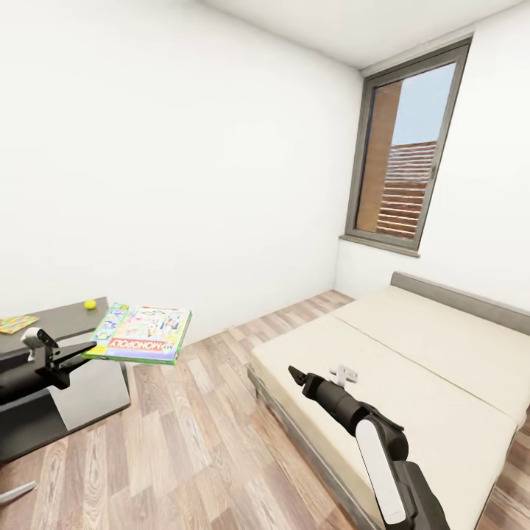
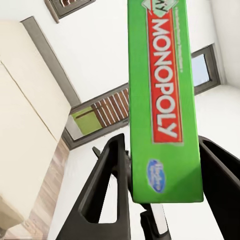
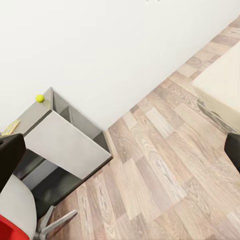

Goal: Put all the toys in the child's room - the three board games (two on the bed and one on the table), the two jigsaw puzzles on the table, and the tennis ball on the table - inside the toy box on the table in the child's room.

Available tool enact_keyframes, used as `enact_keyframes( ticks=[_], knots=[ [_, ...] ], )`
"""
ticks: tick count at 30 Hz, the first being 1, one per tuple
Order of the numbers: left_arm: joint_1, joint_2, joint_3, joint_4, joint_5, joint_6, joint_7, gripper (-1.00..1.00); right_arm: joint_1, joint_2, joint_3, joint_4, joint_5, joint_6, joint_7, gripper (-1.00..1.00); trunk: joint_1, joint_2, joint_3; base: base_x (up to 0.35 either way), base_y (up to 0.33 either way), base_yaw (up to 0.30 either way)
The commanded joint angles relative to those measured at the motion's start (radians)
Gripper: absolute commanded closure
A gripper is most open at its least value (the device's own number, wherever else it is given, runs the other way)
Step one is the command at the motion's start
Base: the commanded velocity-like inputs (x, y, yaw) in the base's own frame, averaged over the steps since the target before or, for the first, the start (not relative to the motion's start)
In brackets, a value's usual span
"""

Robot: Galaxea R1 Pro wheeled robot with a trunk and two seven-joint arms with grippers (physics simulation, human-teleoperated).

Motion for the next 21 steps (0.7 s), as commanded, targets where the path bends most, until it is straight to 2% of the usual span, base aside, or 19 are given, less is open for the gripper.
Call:
enact_keyframes(
  ticks=[1,7,16,21],
  knots=[
    [-0.001,0.001,-0.003,0.001,0.0,0.008,0.001,1.0,0.0,0.0,-0.001,-0.001,0.0,0.001,0.003,-1.0,0.0,-0.001,0.0,0.0,0.0,0.1],
    [-0.001,0.0,-0.001,0.002,-0.025,0.008,0.009,1.0,0.0,0.0,-0.002,-0.001,-0.001,-0.006,0.003,-1.0,0.0,-0.001,0.0,0.0,0.0,0.105],
    [-0.001,-0.001,0.0,0.002,-0.029,0.008,0.01,1.0,0.0,0.0,-0.002,0.001,-0.001,-0.006,0.003,-1.0,0.0,-0.001,0.0,0.0,0.0,0.123],
    [-0.001,-0.001,0.0,0.002,-0.029,0.008,0.01,1.0,0.0,0.0,-0.002,0.028,0.0,-0.007,0.003,-1.0,0.0,-0.001,0.0,0.0,0.0,0.219]
  ],
)
